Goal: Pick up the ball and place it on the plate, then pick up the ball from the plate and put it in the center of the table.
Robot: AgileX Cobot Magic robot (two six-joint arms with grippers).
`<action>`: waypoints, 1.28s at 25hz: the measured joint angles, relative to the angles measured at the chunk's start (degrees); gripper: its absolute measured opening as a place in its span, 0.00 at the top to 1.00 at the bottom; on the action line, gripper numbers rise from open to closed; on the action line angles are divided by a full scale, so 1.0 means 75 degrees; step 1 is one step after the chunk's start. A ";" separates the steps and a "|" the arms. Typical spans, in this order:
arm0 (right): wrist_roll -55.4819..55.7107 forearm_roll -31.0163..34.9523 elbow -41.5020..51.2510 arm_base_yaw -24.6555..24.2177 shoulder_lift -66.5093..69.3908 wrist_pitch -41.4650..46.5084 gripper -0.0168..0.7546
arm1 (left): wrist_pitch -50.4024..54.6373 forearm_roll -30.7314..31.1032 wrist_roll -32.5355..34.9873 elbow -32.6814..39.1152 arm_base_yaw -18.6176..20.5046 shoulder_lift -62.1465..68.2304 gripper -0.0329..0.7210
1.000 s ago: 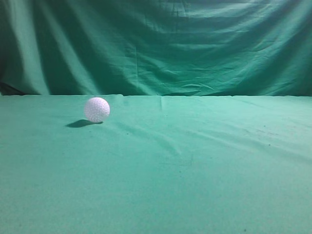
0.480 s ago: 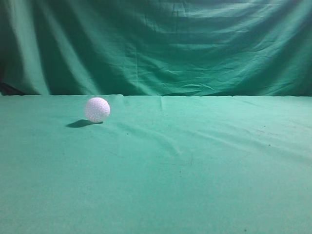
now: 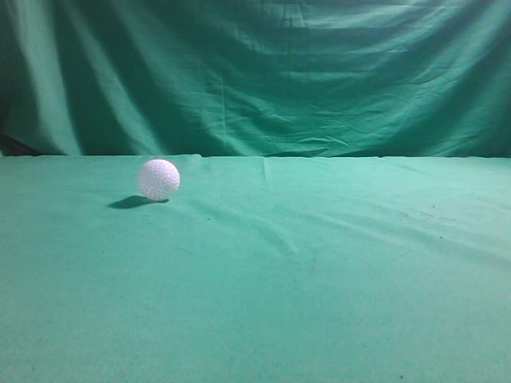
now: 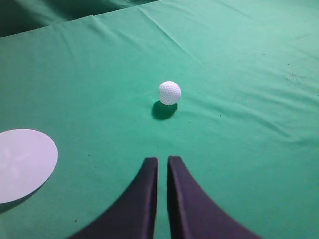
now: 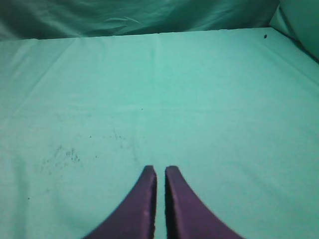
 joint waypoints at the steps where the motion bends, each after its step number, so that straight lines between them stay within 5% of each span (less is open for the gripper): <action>1: 0.0000 -0.0005 0.0000 0.0000 0.0000 0.0014 0.91 | 0.0000 0.0000 0.0000 0.0000 0.0000 0.0000 0.89; 20: 0.0119 -0.0017 0.0000 0.0000 0.0000 0.0013 0.91 | 0.0000 0.0071 0.0016 0.0000 0.0070 -0.0031 0.89; 32: 0.0119 -0.0017 0.0000 0.0000 0.0000 0.0013 0.91 | -0.0719 0.0670 0.0016 0.1573 0.2343 -0.2115 0.89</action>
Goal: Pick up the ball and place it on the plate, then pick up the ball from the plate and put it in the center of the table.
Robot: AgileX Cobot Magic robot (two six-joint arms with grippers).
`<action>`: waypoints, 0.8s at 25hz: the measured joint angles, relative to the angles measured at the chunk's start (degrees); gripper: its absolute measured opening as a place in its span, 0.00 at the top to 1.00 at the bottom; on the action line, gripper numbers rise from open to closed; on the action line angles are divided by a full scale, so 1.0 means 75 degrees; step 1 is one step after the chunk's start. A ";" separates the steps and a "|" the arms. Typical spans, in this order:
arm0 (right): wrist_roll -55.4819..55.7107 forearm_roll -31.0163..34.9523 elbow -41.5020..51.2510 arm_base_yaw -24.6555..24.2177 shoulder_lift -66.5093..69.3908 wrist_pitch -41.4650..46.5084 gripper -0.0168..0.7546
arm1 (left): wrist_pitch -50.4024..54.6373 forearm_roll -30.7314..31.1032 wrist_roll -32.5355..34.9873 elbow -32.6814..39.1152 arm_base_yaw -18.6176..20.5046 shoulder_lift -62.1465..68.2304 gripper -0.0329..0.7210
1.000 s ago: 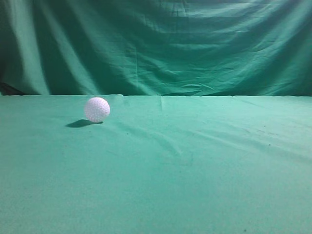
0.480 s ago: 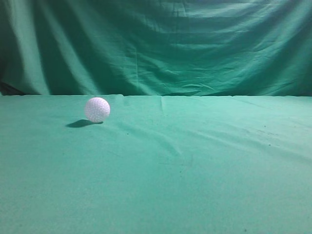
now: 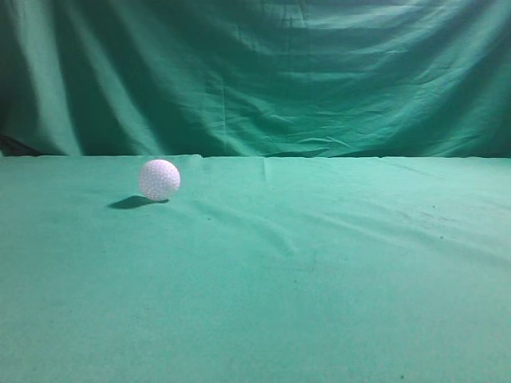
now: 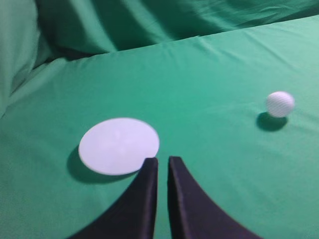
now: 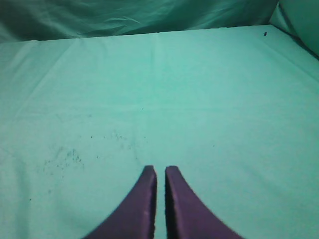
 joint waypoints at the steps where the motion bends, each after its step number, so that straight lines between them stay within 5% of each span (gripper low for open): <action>1: 0.0000 0.0000 0.0000 0.0000 0.0000 0.0000 0.91 | -0.0135 0.0000 0.0000 0.0207 0.0134 -0.0091 0.89; 6: 0.0000 0.0000 0.0000 0.0000 0.0000 0.0013 0.91 | -0.0307 0.0000 -0.0042 0.0913 0.0604 -0.0139 0.89; 20: 0.0014 0.0000 0.0000 0.0000 0.0000 0.0013 0.91 | -0.0190 0.0169 -0.0174 0.0914 0.0606 -0.0139 0.89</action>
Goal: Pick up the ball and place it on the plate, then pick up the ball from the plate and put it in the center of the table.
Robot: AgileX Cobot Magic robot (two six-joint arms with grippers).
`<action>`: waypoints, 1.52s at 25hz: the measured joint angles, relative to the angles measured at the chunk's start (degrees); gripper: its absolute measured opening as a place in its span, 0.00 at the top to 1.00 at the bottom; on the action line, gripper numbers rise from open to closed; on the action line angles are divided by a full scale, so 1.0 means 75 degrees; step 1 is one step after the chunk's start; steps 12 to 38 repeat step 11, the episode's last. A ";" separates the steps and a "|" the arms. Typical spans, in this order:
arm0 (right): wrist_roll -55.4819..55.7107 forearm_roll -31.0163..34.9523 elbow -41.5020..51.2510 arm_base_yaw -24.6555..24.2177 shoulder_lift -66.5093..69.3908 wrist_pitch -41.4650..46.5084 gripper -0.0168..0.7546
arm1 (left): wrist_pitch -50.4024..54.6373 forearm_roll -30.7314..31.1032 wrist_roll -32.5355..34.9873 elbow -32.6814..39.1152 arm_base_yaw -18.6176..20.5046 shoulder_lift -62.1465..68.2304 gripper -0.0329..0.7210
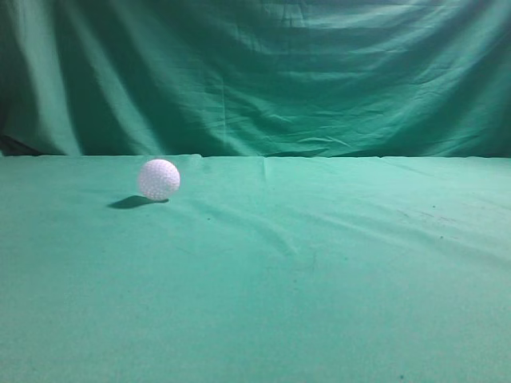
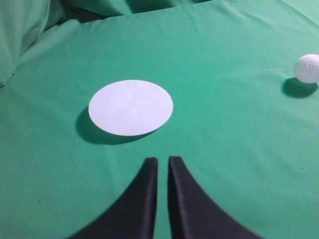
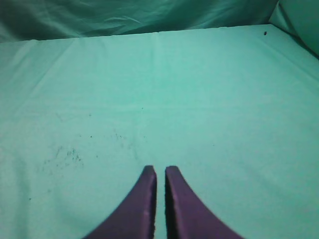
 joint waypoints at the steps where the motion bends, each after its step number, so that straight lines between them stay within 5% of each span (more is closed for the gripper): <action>1: 0.0000 0.0000 0.0000 0.0000 0.0000 0.0000 0.91 | 0.0000 0.0005 -0.0006 0.0000 0.0000 0.0000 0.89; 38: 0.0000 0.0000 0.0000 0.0000 0.0000 0.0000 0.91 | 0.0000 0.0017 -0.0018 0.0000 0.0000 0.0000 0.89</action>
